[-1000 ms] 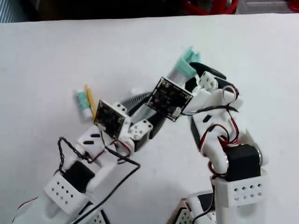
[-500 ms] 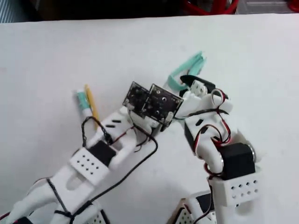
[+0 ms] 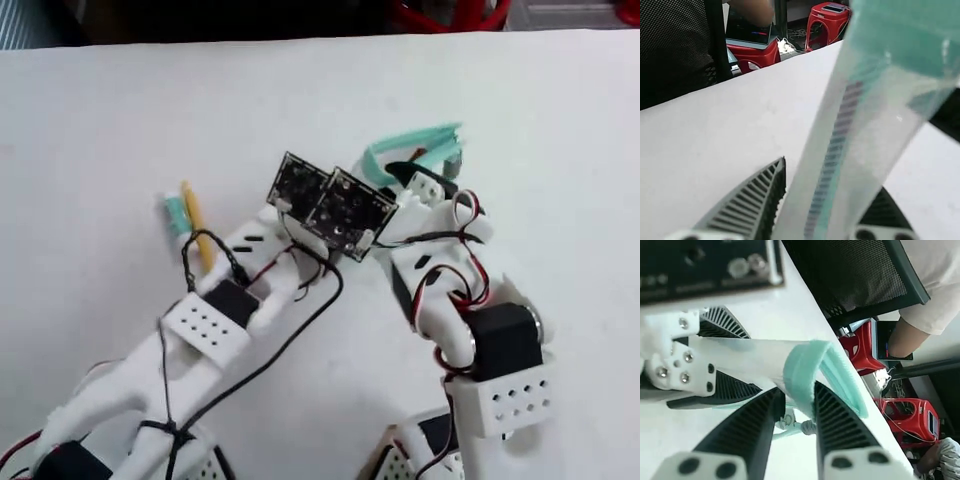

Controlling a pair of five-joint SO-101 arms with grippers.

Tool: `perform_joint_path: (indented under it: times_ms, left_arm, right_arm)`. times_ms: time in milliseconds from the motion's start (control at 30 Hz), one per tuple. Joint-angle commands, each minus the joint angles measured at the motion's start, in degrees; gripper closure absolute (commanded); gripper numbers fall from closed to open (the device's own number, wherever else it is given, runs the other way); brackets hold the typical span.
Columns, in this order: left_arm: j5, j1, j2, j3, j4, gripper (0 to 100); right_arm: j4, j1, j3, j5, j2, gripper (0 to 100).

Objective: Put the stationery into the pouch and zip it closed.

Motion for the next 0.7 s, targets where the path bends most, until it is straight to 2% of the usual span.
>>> perform_joint_path:
  times_ms: [0, 133, 267, 333, 400, 500, 667]
  left_arm:
    - [0.09, -4.00, -0.13, -1.32, -1.23, 88]
    - [0.09, -7.16, -3.56, 1.05, -1.23, 90]
    - [0.09, -8.22, -6.29, 3.87, -1.23, 93]
    - [-2.29, -8.13, -7.16, 4.92, -1.23, 98]
    - [-6.07, -7.96, -7.87, 6.24, -1.23, 97]
    - [-7.21, -7.78, -8.66, 8.18, -1.23, 98]
    - [-7.47, -8.04, -11.21, 10.02, -1.23, 98]
  right_arm:
    - [-0.40, -6.64, 1.14, -1.67, -0.75, 97.9]
    - [-1.45, -11.91, 4.92, -1.76, -0.31, 97.4]
    - [-4.62, -12.62, 8.70, -5.63, -0.66, 96.7]
    - [-4.88, -12.62, 9.76, -7.12, -0.66, 92.0]
    - [-5.58, -12.62, 11.25, -8.26, -0.66, 84.4]
    - [-6.46, -12.62, 12.66, -9.76, -0.66, 75.8]
    - [-7.52, -12.97, 14.51, -10.20, -0.66, 78.8]
